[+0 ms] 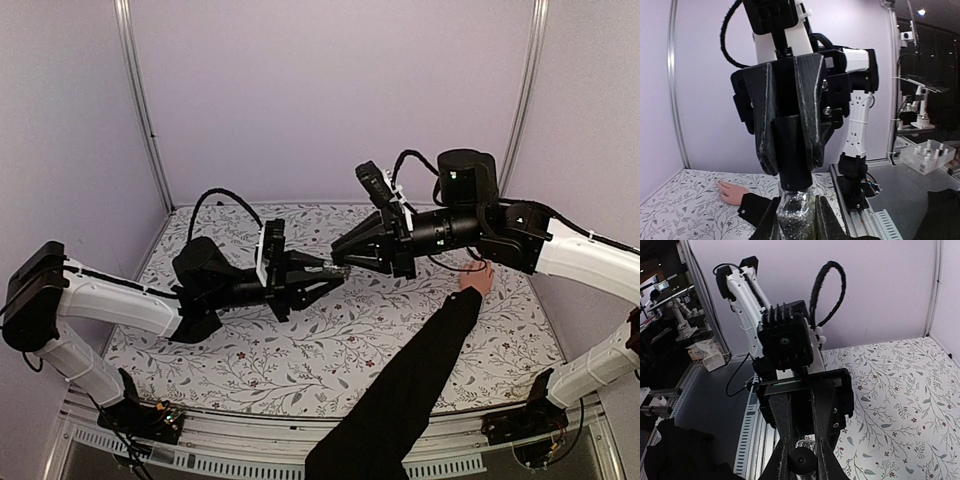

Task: Paint the nails
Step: Unscrew the nail polish bottle.

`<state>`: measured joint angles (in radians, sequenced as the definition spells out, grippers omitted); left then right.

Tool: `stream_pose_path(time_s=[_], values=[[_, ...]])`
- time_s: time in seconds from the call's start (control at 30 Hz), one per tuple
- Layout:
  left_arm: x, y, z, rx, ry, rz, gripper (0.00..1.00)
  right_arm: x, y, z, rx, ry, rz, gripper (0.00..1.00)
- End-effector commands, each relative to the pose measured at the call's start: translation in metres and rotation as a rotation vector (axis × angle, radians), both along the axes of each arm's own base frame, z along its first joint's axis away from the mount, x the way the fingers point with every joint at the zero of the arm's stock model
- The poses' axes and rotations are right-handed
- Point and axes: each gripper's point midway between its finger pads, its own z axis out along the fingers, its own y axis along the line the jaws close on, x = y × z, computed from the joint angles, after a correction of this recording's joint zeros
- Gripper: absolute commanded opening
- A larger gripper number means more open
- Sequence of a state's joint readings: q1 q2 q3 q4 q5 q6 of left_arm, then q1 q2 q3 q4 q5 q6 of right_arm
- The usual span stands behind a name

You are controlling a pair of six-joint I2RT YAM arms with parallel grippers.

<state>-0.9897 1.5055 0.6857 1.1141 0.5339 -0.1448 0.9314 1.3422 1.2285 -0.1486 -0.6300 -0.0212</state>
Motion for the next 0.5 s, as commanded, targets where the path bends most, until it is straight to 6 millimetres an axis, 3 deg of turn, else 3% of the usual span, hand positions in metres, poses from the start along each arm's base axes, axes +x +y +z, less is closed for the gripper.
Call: stream_pose_path(time_s=[0.0,0.3,0.47], values=[[-0.069,0.004,0.016,-0.023,-0.151,-0.358,0.00,-0.030,-0.002,0.034,0.085,-0.081,0.179,0.00],[-0.093,0.007,0.028,-0.044,-0.154,-0.546,0.00,-0.064,-0.009,0.038,0.104,-0.144,0.382,0.00],[-0.101,0.007,0.030,-0.040,-0.158,-0.625,0.00,-0.071,-0.011,0.035,0.095,-0.161,0.431,0.00]])
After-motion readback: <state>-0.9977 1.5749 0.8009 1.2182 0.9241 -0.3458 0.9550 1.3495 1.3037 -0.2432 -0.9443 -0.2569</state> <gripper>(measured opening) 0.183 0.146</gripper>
